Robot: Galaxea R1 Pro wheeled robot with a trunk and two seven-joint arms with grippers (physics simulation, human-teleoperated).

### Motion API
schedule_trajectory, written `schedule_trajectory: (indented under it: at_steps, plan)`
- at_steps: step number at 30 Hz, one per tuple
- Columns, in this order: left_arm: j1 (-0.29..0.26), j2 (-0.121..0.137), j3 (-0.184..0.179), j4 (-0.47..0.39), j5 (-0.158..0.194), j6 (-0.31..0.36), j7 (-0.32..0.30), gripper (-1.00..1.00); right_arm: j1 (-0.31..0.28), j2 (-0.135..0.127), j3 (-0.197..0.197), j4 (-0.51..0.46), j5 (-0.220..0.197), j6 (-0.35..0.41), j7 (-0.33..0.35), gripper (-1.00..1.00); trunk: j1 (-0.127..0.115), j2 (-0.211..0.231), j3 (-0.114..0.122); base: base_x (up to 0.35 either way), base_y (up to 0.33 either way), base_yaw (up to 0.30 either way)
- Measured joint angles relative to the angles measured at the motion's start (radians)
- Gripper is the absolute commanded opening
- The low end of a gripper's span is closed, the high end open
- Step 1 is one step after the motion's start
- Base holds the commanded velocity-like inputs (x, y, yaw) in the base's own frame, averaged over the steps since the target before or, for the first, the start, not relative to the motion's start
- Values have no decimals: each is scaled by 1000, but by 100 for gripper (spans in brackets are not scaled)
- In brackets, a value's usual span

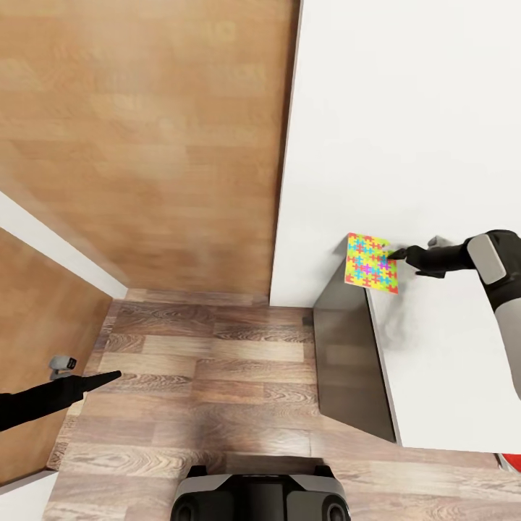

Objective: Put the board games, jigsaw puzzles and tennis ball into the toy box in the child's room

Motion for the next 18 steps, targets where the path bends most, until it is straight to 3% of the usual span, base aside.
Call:
schedule_trajectory:
  at_steps: [8,18]
  plan:
    - [0,0,-3,0,-1,0,0,100,31,-4,-1,-118,-12,0,11,100,0,0,0,0,0,0]
    - [0,-1,-5,-1,-1,-2,0,100,93,-58,-6,-233,-21,0,129,100,0,0,0,0,0,0]
